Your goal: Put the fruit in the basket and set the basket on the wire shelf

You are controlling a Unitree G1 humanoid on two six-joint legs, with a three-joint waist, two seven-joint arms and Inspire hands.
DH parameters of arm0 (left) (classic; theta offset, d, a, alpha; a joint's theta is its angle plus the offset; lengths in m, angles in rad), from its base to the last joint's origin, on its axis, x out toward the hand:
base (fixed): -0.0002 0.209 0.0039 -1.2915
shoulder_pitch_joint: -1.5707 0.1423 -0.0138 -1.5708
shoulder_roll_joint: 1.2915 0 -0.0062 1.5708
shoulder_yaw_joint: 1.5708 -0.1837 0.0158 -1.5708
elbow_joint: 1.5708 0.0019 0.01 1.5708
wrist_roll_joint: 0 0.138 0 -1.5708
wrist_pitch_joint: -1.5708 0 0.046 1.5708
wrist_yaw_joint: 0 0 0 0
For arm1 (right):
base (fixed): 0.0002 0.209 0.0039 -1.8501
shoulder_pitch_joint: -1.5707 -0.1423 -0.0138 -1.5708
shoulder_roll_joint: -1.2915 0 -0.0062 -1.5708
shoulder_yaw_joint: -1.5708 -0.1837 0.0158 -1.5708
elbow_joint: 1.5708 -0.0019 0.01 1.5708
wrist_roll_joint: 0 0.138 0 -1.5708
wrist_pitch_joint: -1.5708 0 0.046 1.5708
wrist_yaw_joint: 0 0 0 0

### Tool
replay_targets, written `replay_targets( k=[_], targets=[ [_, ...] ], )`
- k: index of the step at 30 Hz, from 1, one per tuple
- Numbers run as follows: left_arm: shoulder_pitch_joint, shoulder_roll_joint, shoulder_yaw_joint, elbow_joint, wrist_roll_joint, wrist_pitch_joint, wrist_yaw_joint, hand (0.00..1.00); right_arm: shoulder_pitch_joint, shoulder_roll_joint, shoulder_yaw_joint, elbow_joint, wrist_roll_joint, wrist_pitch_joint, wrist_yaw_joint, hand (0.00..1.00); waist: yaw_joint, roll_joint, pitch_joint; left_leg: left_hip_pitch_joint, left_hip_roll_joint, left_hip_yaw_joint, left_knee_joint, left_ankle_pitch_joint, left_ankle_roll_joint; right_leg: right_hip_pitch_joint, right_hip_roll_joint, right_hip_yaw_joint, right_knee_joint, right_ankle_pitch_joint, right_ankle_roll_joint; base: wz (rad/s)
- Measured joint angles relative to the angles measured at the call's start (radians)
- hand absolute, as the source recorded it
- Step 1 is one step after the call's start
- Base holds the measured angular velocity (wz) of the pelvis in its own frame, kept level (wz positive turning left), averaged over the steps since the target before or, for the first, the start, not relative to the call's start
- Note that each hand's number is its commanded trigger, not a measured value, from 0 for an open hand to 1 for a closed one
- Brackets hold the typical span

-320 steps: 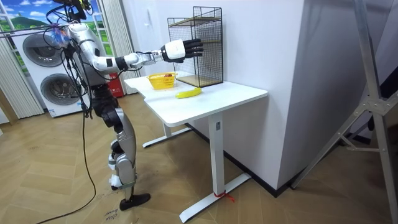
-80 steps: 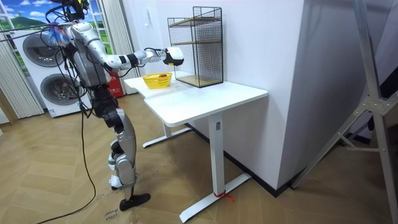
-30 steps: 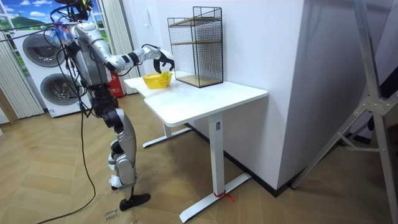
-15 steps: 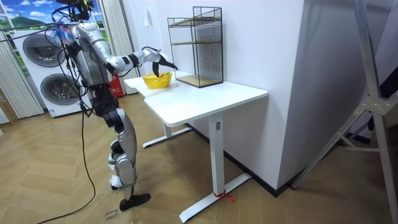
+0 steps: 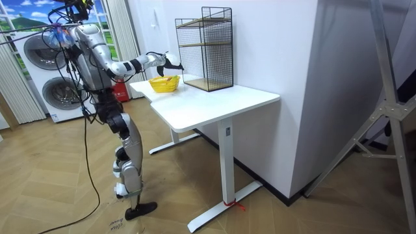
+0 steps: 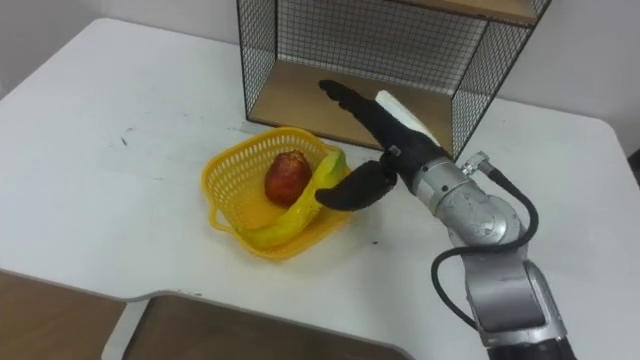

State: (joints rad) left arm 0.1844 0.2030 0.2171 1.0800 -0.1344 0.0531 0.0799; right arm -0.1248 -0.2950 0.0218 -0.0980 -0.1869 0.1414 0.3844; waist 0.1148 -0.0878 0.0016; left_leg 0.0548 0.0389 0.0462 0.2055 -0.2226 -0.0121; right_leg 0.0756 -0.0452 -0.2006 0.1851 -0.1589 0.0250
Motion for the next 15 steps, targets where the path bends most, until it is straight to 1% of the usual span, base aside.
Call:
replay_targets(
  k=[1, 2, 3, 5, 6, 7, 8, 9, 10, 11, 12, 13, 14, 15],
  targets=[
    [0.013, 0.000, 0.022, -0.009, -0.040, -0.003, 0.021, 0.00, 0.015, -0.003, -0.022, 0.000, 0.034, 0.000, -0.028, 0.00, -0.002, -0.002, -0.0026, 0.001, 0.000, -0.001, 0.000, 0.000, 0.000, 0.002, 0.000, -0.002, 0.000, 0.000, 0.000, 0.04],
    [0.025, -0.001, 0.048, -0.025, -0.086, -0.003, 0.047, 0.00, 0.032, -0.004, -0.048, 0.001, 0.066, 0.000, -0.060, 0.00, -0.001, -0.001, -0.0022, 0.006, 0.000, -0.002, -0.001, 0.000, 0.000, 0.007, 0.000, -0.002, 0.000, 0.000, 0.000, 0.03],
    [0.031, -0.001, 0.060, -0.033, -0.112, -0.003, 0.065, 0.00, 0.039, -0.004, -0.059, 0.001, 0.084, 0.000, -0.081, 0.00, 0.000, -0.001, -0.0022, 0.009, 0.000, -0.002, -0.001, 0.000, 0.000, 0.009, 0.000, -0.003, 0.000, 0.000, 0.000, 0.04],
    [0.048, -0.003, 0.118, -0.083, -0.210, -0.011, 0.173, 0.00, 0.067, -0.004, -0.102, 0.003, 0.175, -0.001, -0.166, 0.00, -0.001, 0.003, -0.0029, 0.010, 0.000, -0.006, 0.001, 0.000, 0.000, 0.013, -0.003, -0.018, -0.001, 0.000, 0.000, 0.04],
    [0.050, -0.005, 0.139, -0.101, -0.223, -0.011, 0.200, 0.00, 0.075, -0.003, -0.115, 0.004, 0.191, -0.001, -0.186, 0.00, -0.003, 0.005, -0.0024, 0.010, -0.001, -0.008, 0.002, 0.000, 0.000, 0.015, -0.003, -0.021, -0.002, 0.000, 0.000, 0.11],
    [0.050, -0.012, 0.188, -0.141, -0.237, -0.011, 0.259, 0.00, 0.096, -0.001, -0.145, 0.005, 0.219, -0.001, -0.226, 0.00, -0.004, 0.011, -0.0021, 0.013, -0.003, -0.018, 0.003, 0.000, 0.000, 0.023, -0.003, -0.023, -0.005, 0.000, 0.000, 0.15],
    [0.055, -0.018, 0.220, -0.186, -0.270, -0.014, 0.321, 0.00, 0.121, -0.001, -0.174, 0.005, 0.229, -0.001, -0.264, 0.00, -0.004, 0.021, -0.0022, 0.022, -0.005, -0.023, 0.000, 0.001, 0.001, 0.033, -0.004, -0.023, -0.006, 0.000, 0.000, 0.13],
    [0.060, -0.020, 0.229, -0.209, -0.289, -0.018, 0.353, 0.00, 0.130, -0.001, -0.186, 0.006, 0.230, -0.001, -0.285, 0.00, -0.004, 0.028, -0.0022, 0.027, -0.005, -0.023, -0.001, 0.001, 0.001, 0.038, -0.004, -0.023, -0.007, 0.000, 0.001, 0.06],
    [0.070, -0.023, 0.240, -0.251, -0.317, -0.030, 0.420, 0.00, 0.152, -0.001, -0.208, 0.006, 0.252, -0.002, -0.330, 0.00, -0.006, 0.041, -0.0049, 0.031, -0.007, -0.025, -0.003, 0.001, 0.001, 0.043, -0.005, -0.020, -0.009, -0.001, 0.002, 0.00],
    [0.080, -0.029, 0.255, -0.299, -0.331, -0.039, 0.482, 0.00, 0.176, -0.001, -0.220, 0.006, 0.271, -0.002, -0.373, 0.00, -0.008, 0.049, -0.0076, 0.033, -0.009, -0.024, -0.004, 0.001, 0.002, 0.045, -0.006, -0.018, -0.014, -0.003, 0.005, 0.00],
    [0.084, -0.035, 0.264, -0.328, -0.334, -0.040, 0.515, 0.00, 0.190, -0.001, -0.228, 0.006, 0.275, -0.002, -0.390, 0.00, -0.010, 0.052, -0.0097, 0.033, -0.009, -0.024, -0.004, 0.001, 0.002, 0.044, -0.006, -0.017, -0.014, -0.003, 0.005, 0.00],
    [0.093, -0.048, 0.278, -0.389, -0.334, -0.043, 0.580, 0.00, 0.219, -0.001, -0.246, 0.006, 0.279, -0.002, -0.423, 0.00, -0.009, 0.057, -0.0118, 0.032, -0.009, -0.025, -0.004, 0.002, 0.001, 0.044, -0.006, -0.018, -0.014, -0.003, 0.005, 0.00],
    [0.104, -0.058, 0.289, -0.450, -0.330, -0.053, 0.643, 0.00, 0.244, -0.001, -0.260, 0.007, 0.282, -0.002, -0.461, 0.00, -0.012, 0.062, -0.0124, 0.032, -0.009, -0.026, -0.004, 0.002, 0.001, 0.044, -0.006, -0.019, -0.015, -0.003, 0.005, 0.00],
    [0.108, -0.061, 0.295, -0.483, -0.328, -0.055, 0.677, 0.00, 0.257, 0.000, -0.267, 0.007, 0.282, -0.002, -0.480, 0.00, -0.013, 0.065, -0.0127, 0.033, -0.009, -0.025, -0.004, 0.002, 0.001, 0.043, -0.006, -0.019, -0.015, -0.003, 0.005, 0.00]
  ],
)
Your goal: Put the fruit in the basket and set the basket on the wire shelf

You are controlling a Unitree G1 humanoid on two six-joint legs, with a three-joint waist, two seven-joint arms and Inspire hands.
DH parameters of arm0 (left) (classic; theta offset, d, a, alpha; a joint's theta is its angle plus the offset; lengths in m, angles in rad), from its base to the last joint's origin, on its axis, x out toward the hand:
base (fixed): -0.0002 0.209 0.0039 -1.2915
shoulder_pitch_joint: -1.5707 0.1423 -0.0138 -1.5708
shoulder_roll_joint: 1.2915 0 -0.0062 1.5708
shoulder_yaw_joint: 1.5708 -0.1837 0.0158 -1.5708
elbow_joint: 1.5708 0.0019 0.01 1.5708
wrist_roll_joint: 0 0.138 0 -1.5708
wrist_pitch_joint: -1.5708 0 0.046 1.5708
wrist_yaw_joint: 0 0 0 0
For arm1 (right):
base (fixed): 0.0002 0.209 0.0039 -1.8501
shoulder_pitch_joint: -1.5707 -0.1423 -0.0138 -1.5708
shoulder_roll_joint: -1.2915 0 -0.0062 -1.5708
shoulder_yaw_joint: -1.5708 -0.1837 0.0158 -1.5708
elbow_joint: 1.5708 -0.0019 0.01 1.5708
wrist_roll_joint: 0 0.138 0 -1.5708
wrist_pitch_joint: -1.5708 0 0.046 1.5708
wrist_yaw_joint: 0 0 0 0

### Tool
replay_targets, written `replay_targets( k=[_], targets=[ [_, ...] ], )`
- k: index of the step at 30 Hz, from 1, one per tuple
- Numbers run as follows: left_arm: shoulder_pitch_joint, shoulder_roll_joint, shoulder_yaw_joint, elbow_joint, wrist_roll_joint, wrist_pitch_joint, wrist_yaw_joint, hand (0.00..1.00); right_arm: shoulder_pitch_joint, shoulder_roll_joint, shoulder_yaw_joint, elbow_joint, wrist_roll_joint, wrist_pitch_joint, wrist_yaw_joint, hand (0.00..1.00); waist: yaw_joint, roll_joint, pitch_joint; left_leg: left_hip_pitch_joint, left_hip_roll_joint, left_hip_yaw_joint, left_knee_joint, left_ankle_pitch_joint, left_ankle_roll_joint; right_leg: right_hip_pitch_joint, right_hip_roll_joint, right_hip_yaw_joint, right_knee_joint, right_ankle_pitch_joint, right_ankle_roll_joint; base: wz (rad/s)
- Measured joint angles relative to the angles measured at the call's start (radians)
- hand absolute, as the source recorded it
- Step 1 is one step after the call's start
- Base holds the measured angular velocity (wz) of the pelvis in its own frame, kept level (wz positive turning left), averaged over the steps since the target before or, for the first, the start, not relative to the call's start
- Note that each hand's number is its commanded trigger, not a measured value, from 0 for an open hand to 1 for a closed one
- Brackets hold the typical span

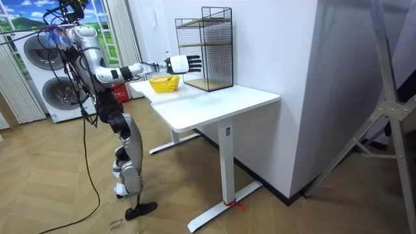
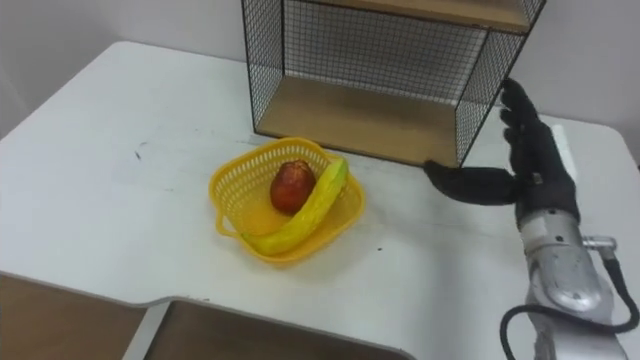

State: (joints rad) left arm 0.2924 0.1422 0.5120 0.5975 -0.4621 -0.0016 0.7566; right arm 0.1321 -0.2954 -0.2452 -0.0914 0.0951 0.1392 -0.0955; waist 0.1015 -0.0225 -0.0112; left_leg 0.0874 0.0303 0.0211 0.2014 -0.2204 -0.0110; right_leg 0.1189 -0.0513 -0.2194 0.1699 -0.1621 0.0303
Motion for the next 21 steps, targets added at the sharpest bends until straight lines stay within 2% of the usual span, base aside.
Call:
replay_targets(
  k=[2, 3, 5, 9, 11, 16, 18, 21],
  targets=[
    [0.011, -0.006, 0.021, -0.141, 0.050, -0.006, 0.111, 0.00, 0.046, 0.013, -0.036, 0.000, 0.016, -0.001, -0.069, 0.00, 0.000, 0.001, -0.0011, -0.006, 0.000, 0.000, 0.001, 0.001, -0.001, -0.011, 0.000, 0.001, 0.000, -0.001, 0.000, 0.00],
    [0.011, -0.007, 0.031, -0.178, 0.067, -0.009, 0.133, 0.00, 0.053, 0.022, -0.045, 0.000, 0.015, -0.001, -0.084, 0.00, 0.000, 0.000, -0.0012, -0.008, 0.000, 0.000, 0.002, 0.001, -0.001, -0.013, 0.000, 0.001, 0.001, -0.002, -0.001, 0.00],
    [0.012, -0.006, 0.049, -0.301, 0.120, -0.040, 0.208, 0.00, 0.072, 0.034, -0.059, 0.000, 0.028, -0.012, -0.142, 0.00, -0.009, 0.001, -0.0013, -0.009, -0.002, -0.001, 0.002, 0.001, -0.001, -0.013, -0.002, 0.001, 0.000, -0.004, 0.001, 0.00],
    [0.007, -0.005, 0.064, -0.489, 0.239, -0.048, 0.271, 0.00, 0.086, 0.034, -0.066, 0.022, 0.061, -0.039, -0.200, 0.00, -0.020, -0.006, -0.0037, -0.007, -0.004, 0.000, 0.004, 0.002, 0.000, -0.015, -0.003, 0.007, 0.001, -0.004, 0.001, 0.00],
    [0.001, 0.000, 0.073, -0.581, 0.337, -0.053, 0.290, 0.00, 0.088, 0.035, -0.087, 0.038, 0.060, -0.045, -0.226, 0.00, -0.023, -0.009, -0.0037, -0.003, -0.004, 0.001, 0.002, 0.002, 0.001, -0.006, -0.003, 0.011, 0.001, -0.004, 0.001, -0.02],
    [0.004, 0.014, 0.068, -0.718, 0.363, -0.053, 0.265, 0.00, 0.109, 0.035, -0.093, 0.038, 0.062, -0.059, -0.240, 0.00, -0.041, -0.002, 0.0012, -0.004, -0.004, 0.001, 0.002, 0.001, 0.001, -0.006, -0.003, 0.015, 0.001, -0.004, 0.001, 0.00],
    [0.004, 0.015, 0.050, -0.750, 0.356, -0.054, 0.227, 0.00, 0.114, 0.035, -0.093, 0.038, 0.065, -0.062, -0.231, 0.00, -0.048, 0.003, 0.0043, -0.004, -0.004, 0.001, 0.001, 0.001, 0.001, -0.005, -0.003, 0.012, 0.001, -0.004, 0.001, 0.03],
    [-0.001, 0.023, -0.005, -0.756, 0.336, -0.055, 0.123, 0.00, 0.117, 0.038, -0.089, 0.048, 0.060, -0.076, -0.205, 0.00, -0.055, 0.014, 0.0105, -0.003, -0.005, -0.005, 0.002, 0.001, 0.002, 0.001, -0.003, 0.004, -0.001, -0.004, 0.001, 0.04]
  ],
)
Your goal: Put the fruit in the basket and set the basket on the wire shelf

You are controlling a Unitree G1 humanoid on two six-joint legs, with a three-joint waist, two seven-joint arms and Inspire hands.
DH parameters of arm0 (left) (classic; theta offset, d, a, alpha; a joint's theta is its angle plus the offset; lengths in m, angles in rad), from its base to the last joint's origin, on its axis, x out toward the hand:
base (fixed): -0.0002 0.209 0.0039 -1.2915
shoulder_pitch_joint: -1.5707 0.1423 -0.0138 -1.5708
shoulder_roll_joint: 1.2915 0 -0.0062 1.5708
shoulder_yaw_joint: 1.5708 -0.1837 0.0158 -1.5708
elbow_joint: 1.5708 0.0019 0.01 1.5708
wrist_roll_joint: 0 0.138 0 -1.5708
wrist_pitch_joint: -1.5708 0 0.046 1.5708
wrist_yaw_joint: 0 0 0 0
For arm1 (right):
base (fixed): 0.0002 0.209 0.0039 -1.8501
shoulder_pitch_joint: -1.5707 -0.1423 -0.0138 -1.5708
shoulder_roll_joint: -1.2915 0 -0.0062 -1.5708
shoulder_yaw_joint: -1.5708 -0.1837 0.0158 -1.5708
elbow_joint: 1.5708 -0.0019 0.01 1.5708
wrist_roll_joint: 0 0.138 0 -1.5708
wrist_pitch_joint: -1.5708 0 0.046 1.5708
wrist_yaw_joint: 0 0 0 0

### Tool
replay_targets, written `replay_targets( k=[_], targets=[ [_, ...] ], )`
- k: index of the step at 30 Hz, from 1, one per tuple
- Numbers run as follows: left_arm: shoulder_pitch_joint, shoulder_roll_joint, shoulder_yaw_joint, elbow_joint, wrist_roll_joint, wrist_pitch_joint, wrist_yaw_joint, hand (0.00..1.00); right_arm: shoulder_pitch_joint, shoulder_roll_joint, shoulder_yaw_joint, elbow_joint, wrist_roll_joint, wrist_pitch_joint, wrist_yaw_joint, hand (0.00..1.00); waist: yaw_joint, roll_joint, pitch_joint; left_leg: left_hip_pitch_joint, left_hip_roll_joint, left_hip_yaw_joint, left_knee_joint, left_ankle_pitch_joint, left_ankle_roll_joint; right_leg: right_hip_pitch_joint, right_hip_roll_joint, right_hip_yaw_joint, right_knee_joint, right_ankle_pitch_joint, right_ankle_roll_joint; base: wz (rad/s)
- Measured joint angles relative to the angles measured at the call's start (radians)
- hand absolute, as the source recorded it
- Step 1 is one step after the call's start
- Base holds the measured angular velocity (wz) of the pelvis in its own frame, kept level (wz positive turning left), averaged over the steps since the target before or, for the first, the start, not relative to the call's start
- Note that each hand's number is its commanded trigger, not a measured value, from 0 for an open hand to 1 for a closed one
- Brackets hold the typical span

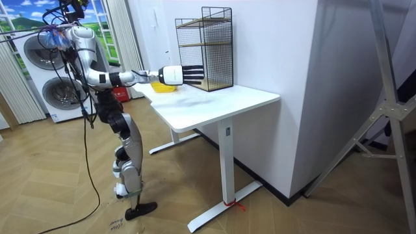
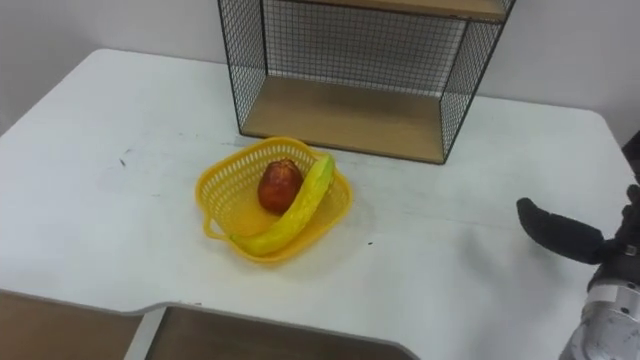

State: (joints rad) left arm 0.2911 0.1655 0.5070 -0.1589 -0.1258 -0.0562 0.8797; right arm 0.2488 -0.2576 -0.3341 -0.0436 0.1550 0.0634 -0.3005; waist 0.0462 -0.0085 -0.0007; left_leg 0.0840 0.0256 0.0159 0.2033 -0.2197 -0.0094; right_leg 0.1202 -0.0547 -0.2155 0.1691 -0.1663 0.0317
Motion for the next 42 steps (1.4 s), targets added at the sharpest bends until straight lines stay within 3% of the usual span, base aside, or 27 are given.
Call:
replay_targets(
  k=[6, 13, 18, 21, 26, 30, 34, 38, 42],
  targets=[
    [-0.034, 0.002, -0.102, 0.000, -0.113, 0.002, -0.239, 0.00, -0.002, 0.010, 0.026, 0.000, 0.000, -0.003, 0.032, 0.00, -0.018, 0.011, 0.0053, -0.002, 0.000, 0.008, 0.000, 0.001, 0.000, -0.018, 0.000, 0.014, 0.002, 0.000, 0.000, -0.04],
    [-0.079, 0.012, -0.173, 0.001, -0.426, 0.004, -0.545, 0.00, -0.018, 0.028, 0.041, 0.001, -0.006, -0.010, 0.099, 0.00, -0.050, -0.001, 0.0149, -0.005, 0.001, 0.032, -0.001, 0.002, 0.001, -0.037, 0.000, 0.036, 0.018, 0.000, 0.000, -0.10],
    [-0.092, 0.013, -0.210, 0.010, -0.434, 0.017, -0.704, 0.00, -0.020, 0.040, 0.042, 0.001, -0.040, -0.010, 0.109, 0.00, -0.064, -0.007, 0.0156, -0.005, 0.002, 0.049, -0.003, 0.001, 0.002, -0.041, 0.001, 0.051, 0.018, 0.000, 0.001, -0.10],
    [-0.092, 0.013, -0.245, 0.011, -0.432, 0.049, -0.784, 0.00, -0.020, 0.042, 0.074, 0.000, -0.045, -0.010, 0.123, 0.00, -0.068, 0.003, 0.0107, -0.003, 0.006, 0.060, -0.009, 0.001, 0.002, -0.046, 0.006, 0.058, 0.019, 0.000, 0.000, -0.09],
    [-0.092, 0.013, -0.280, 0.024, -0.429, 0.075, -0.867, 0.00, -0.020, 0.042, 0.106, 0.000, -0.049, -0.009, 0.140, 0.00, -0.069, 0.026, -0.0009, 0.006, 0.008, 0.071, -0.013, 0.001, 0.001, -0.052, 0.007, 0.071, 0.025, 0.001, -0.001, -0.07],
    [-0.095, 0.016, -0.305, 0.046, -0.431, 0.081, -0.894, 0.00, -0.023, 0.043, 0.151, 0.000, -0.024, -0.010, 0.143, 0.00, -0.070, 0.034, 0.0060, 0.014, 0.010, 0.084, -0.019, 0.001, 0.001, -0.052, 0.009, 0.082, 0.033, 0.001, -0.001, -0.11],
    [-0.098, 0.016, -0.327, 0.089, -0.431, 0.095, -0.931, 0.00, -0.026, 0.049, 0.177, 0.000, 0.037, -0.009, 0.172, 0.00, -0.070, 0.023, 0.0144, 0.012, 0.010, 0.091, -0.018, 0.001, 0.001, -0.057, 0.010, 0.090, 0.032, 0.001, -0.001, -0.05],
    [-0.101, 0.016, -0.357, 0.102, -0.431, 0.103, -0.941, 0.00, -0.036, 0.077, 0.178, -0.009, 0.043, -0.009, 0.190, 0.00, -0.077, 0.016, 0.0111, -0.002, 0.010, 0.093, -0.012, 0.001, 0.001, -0.073, 0.011, 0.094, 0.032, 0.001, -0.001, 0.00],
    [-0.107, 0.015, -0.382, 0.120, -0.429, 0.102, -0.944, 0.00, -0.061, 0.087, 0.194, -0.015, 0.087, -0.010, 0.195, 0.00, -0.080, 0.027, 0.0065, -0.002, 0.011, 0.105, -0.011, 0.001, 0.001, -0.082, 0.012, 0.110, 0.037, 0.001, -0.002, -0.11]
  ],
)
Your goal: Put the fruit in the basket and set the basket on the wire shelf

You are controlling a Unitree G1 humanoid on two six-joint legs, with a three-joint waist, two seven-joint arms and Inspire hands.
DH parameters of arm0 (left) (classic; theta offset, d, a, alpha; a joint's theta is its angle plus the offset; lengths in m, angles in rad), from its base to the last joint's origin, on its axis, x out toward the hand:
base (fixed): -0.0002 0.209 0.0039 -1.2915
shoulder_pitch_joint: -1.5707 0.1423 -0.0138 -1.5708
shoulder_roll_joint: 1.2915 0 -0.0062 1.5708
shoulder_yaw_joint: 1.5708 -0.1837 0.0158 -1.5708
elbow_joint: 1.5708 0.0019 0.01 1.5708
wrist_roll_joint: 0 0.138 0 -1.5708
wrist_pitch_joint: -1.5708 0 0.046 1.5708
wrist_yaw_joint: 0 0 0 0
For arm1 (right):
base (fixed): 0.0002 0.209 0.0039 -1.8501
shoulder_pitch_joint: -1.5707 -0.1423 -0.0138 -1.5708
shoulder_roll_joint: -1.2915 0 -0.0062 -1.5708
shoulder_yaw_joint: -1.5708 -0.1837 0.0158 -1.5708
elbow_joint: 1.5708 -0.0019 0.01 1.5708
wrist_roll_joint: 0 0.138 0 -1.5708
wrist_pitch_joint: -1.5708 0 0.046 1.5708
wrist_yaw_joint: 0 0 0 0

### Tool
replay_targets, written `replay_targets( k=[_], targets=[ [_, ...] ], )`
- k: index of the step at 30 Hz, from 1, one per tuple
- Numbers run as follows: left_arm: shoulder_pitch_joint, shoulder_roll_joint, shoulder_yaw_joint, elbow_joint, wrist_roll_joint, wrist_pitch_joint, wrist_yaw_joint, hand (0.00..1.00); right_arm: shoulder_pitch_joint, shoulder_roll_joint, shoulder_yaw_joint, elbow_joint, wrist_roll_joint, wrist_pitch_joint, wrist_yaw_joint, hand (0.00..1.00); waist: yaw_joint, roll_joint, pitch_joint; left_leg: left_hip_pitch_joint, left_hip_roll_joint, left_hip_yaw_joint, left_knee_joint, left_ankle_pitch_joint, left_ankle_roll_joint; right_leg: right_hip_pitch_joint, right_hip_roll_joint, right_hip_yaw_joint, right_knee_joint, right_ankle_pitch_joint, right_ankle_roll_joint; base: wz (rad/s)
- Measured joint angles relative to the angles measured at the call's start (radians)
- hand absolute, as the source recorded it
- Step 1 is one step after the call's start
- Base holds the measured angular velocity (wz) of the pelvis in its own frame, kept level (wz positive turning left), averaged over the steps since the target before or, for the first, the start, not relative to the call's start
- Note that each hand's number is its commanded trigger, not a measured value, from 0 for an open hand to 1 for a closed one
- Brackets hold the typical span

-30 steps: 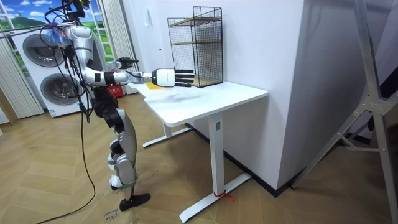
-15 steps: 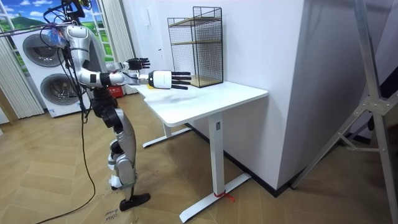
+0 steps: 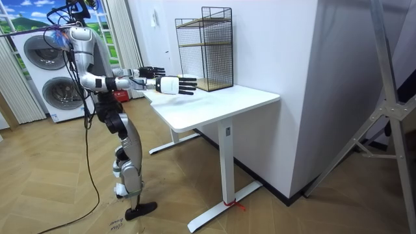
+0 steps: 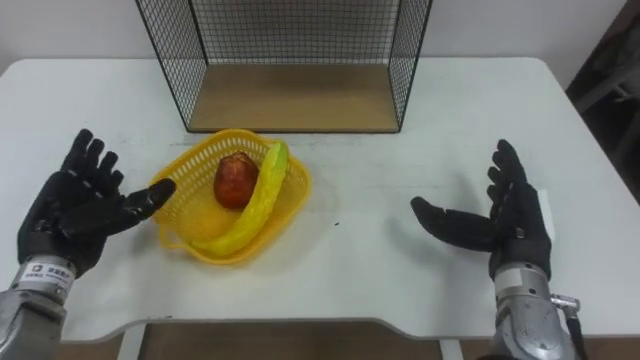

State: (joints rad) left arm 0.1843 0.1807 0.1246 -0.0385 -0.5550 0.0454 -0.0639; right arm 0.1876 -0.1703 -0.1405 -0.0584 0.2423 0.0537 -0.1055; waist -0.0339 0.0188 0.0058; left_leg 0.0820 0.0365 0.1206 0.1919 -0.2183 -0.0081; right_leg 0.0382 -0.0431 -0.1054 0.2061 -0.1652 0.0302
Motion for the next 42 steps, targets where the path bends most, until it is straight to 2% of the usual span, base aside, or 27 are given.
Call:
replay_targets(
  k=[2, 4, 10, 16, 24, 31, 42],
  targets=[
    [0.000, 0.000, -0.014, 0.022, 0.000, 0.000, -0.013, 0.00, -0.013, 0.002, 0.001, -0.015, 0.019, 0.000, 0.004, 0.00, -0.009, 0.009, -0.0031, 0.000, 0.000, 0.003, -0.001, 0.000, 0.000, -0.002, 0.000, 0.000, 0.000, 0.000, 0.000, -0.02],
    [0.001, 0.000, -0.026, 0.024, 0.000, 0.000, -0.017, 0.00, -0.013, 0.002, 0.001, -0.046, 0.051, -0.003, 0.018, 0.00, -0.013, 0.012, -0.0010, 0.000, 0.002, 0.004, -0.001, 0.000, 0.000, -0.002, 0.001, 0.001, 0.000, 0.000, 0.000, 0.00],
    [0.005, -0.002, -0.064, 0.024, -0.001, -0.003, -0.033, 0.00, -0.013, 0.003, 0.004, -0.100, 0.124, -0.032, 0.061, 0.00, -0.013, 0.010, 0.0005, 0.010, 0.003, 0.017, -0.006, 0.000, 0.000, -0.002, 0.004, 0.017, 0.001, 0.000, 0.000, -0.06],
    [0.005, -0.003, -0.064, 0.024, -0.006, -0.003, -0.036, 0.00, -0.013, 0.003, 0.039, -0.100, 0.173, -0.033, 0.098, 0.00, -0.007, 0.005, 0.0041, 0.014, 0.005, 0.020, -0.009, 0.000, 0.000, 0.001, 0.008, 0.023, 0.000, 0.000, -0.001, -0.02],
    [0.004, -0.006, -0.067, 0.024, -0.013, -0.004, -0.039, 0.00, -0.013, 0.006, 0.086, -0.104, 0.174, -0.033, 0.157, 0.00, 0.015, 0.005, 0.0040, 0.012, 0.006, 0.020, -0.009, 0.000, 0.000, -0.002, 0.008, 0.023, 0.000, 0.001, -0.001, 0.00],
    [0.005, -0.006, -0.071, 0.025, -0.022, -0.016, -0.039, 0.00, -0.012, 0.006, 0.111, -0.109, 0.174, -0.055, 0.177, 0.00, 0.013, 0.009, 0.0021, 0.011, 0.006, 0.020, -0.008, 0.000, 0.000, -0.002, 0.008, 0.022, 0.001, 0.002, -0.003, 0.00],
    [0.005, -0.011, -0.093, 0.025, -0.022, -0.036, -0.039, 0.00, -0.002, 0.007, 0.199, -0.103, 0.153, -0.057, 0.279, 0.00, 0.016, 0.020, 0.0003, 0.013, 0.006, 0.018, -0.011, 0.000, -0.001, -0.004, 0.009, 0.021, 0.004, 0.002, -0.003, 0.00]
  ],
)
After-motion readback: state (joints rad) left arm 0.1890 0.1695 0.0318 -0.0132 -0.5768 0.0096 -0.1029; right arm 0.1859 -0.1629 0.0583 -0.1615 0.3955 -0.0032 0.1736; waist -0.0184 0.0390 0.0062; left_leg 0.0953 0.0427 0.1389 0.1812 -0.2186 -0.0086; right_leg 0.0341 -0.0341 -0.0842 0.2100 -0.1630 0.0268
